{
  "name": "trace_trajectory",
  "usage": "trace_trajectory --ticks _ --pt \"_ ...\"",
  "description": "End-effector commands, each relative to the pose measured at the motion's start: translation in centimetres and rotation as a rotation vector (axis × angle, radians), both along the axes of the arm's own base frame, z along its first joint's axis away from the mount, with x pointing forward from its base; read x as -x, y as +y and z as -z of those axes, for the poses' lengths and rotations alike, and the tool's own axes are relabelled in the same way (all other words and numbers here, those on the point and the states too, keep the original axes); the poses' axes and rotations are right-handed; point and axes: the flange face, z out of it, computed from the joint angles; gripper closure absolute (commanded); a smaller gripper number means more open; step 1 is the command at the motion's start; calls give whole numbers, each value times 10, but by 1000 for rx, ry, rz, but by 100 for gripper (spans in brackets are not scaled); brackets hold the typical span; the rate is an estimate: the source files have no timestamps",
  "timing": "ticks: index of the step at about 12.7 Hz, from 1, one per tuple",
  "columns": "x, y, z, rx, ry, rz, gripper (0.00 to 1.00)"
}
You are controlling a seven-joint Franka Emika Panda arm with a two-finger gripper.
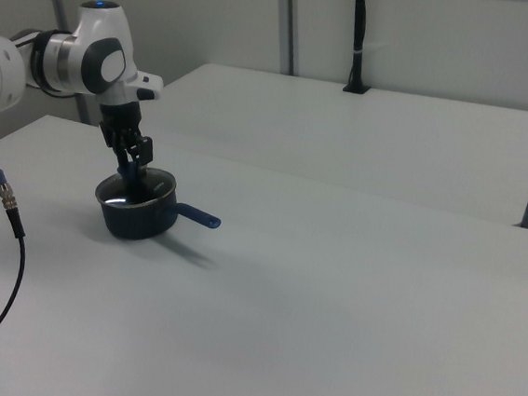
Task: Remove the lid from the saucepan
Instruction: 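Lower the gripper onto the blue knob and close on it, then lift the glass lid off the saucepan and carry it beside the pan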
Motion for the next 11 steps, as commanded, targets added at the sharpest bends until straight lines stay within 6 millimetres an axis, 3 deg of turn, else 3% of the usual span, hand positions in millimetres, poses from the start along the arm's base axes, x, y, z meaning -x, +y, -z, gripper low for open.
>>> trace_trajectory --ticks 1,3,5,7,9,11 --pt "1 9 -5 -7 -9 -2 63" --pt "4 4 -26 -12 -31 -8 65" --pt "20 -12 -68 -22 -76 -24 66" --pt "42 -51 -87 -18 -72 -23 65" --pt "80 -92 -68 1 -11 -75 65" --pt "104 -125 -54 11 28 -106 66"
